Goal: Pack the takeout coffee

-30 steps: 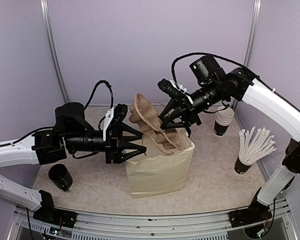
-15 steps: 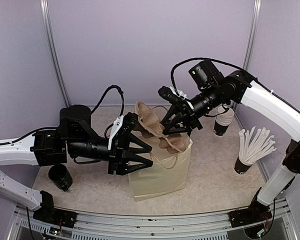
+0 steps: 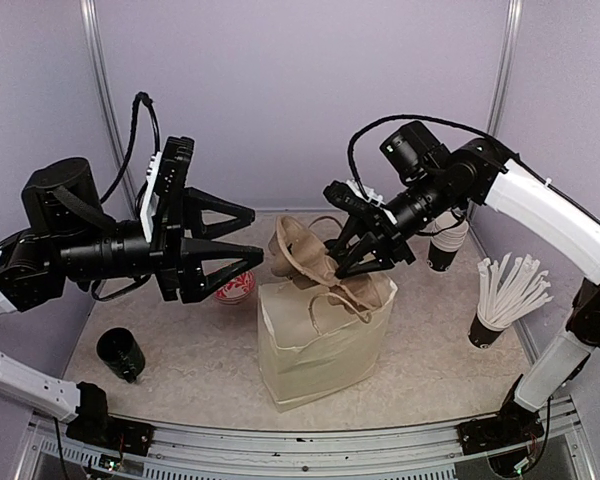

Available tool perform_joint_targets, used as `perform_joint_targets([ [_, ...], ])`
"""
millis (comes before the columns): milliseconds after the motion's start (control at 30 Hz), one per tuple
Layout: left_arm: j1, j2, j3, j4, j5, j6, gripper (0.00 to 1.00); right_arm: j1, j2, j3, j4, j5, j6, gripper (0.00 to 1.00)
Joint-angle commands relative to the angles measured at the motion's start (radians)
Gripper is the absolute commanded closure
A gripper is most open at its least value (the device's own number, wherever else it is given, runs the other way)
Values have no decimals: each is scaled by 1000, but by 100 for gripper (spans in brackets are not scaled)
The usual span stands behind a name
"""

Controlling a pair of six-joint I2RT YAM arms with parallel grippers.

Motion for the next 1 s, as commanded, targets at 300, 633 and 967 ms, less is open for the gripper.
perform_joint_targets([
  [300, 289, 220, 225, -168, -31, -88, 26, 30, -60, 12, -87, -5, -72, 71],
  [633, 323, 355, 267, -240, 218, -48, 28, 62, -48, -15, -102, 67, -77, 71],
  [967, 325, 480, 383, -381, 232, 37, 44, 95, -37, -17, -105, 103, -80, 71],
])
